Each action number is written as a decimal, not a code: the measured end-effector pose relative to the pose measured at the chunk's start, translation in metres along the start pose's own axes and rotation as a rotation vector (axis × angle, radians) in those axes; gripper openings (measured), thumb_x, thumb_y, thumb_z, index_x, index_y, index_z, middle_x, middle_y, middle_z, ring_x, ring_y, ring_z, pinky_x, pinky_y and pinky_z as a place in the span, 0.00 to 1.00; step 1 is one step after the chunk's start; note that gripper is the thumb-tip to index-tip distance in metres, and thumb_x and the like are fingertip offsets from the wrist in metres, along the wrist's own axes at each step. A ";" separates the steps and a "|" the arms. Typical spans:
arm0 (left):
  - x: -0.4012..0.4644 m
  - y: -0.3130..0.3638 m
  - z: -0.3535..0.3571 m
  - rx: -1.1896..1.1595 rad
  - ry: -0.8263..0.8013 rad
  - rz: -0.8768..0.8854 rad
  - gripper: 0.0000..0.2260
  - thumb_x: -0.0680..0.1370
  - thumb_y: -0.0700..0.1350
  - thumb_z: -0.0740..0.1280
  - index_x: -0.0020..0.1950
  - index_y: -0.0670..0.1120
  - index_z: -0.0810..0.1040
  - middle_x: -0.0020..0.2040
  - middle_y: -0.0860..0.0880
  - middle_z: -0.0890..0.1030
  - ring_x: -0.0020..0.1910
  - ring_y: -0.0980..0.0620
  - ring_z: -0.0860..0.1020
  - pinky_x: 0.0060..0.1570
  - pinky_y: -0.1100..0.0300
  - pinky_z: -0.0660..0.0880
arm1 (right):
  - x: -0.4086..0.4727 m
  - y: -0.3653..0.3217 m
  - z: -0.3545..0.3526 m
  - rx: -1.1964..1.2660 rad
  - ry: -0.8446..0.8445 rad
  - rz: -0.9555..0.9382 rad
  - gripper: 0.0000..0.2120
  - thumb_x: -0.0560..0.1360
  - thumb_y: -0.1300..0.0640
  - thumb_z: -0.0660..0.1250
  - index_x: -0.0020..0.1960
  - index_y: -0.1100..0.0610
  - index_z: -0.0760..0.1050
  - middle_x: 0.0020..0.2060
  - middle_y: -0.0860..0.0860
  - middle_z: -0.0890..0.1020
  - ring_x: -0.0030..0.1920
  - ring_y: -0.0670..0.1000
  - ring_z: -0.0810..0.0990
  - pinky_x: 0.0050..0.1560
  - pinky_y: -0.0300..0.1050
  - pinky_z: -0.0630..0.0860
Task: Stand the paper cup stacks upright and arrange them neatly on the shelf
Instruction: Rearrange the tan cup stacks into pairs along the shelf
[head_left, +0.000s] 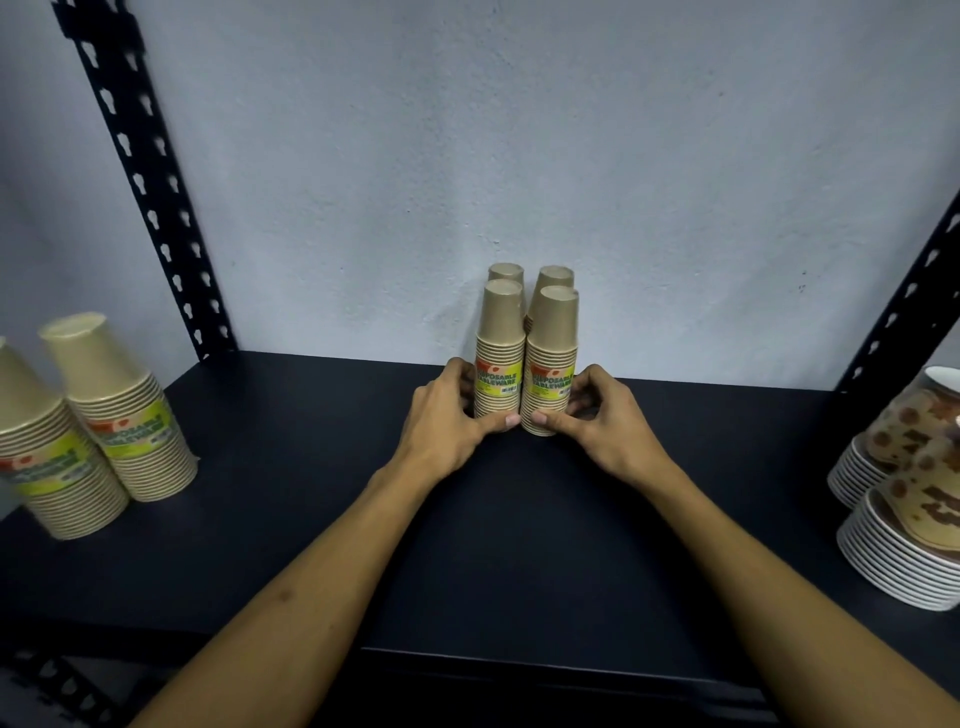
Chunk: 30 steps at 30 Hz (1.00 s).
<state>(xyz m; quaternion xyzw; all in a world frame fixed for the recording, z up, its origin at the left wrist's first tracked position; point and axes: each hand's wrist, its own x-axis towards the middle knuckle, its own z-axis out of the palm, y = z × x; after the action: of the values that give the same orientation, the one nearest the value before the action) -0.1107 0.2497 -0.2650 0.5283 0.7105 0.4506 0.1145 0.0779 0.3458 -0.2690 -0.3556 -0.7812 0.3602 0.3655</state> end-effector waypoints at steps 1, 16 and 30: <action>-0.001 0.001 0.000 0.004 0.000 0.001 0.30 0.66 0.56 0.81 0.62 0.49 0.73 0.52 0.56 0.80 0.51 0.56 0.80 0.51 0.60 0.78 | 0.000 0.000 0.000 0.001 0.000 0.001 0.21 0.67 0.49 0.81 0.50 0.55 0.74 0.47 0.52 0.83 0.48 0.54 0.82 0.49 0.49 0.81; -0.014 0.004 -0.004 0.119 -0.102 -0.087 0.37 0.66 0.64 0.78 0.69 0.51 0.68 0.63 0.49 0.78 0.63 0.50 0.76 0.62 0.51 0.76 | -0.008 -0.008 -0.001 -0.043 -0.025 0.042 0.22 0.68 0.47 0.80 0.54 0.54 0.74 0.49 0.48 0.82 0.49 0.49 0.81 0.46 0.35 0.76; -0.074 0.012 -0.017 0.547 -0.177 -0.110 0.37 0.80 0.66 0.56 0.81 0.43 0.58 0.82 0.44 0.56 0.82 0.45 0.51 0.79 0.50 0.50 | -0.076 -0.035 0.002 -0.787 -0.162 0.208 0.37 0.79 0.31 0.50 0.79 0.53 0.60 0.81 0.53 0.59 0.81 0.56 0.54 0.78 0.60 0.51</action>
<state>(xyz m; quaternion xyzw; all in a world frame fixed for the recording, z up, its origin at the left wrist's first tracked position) -0.0829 0.1783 -0.2698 0.5377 0.8203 0.1875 0.0536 0.1024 0.2662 -0.2643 -0.5159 -0.8453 0.0959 0.1007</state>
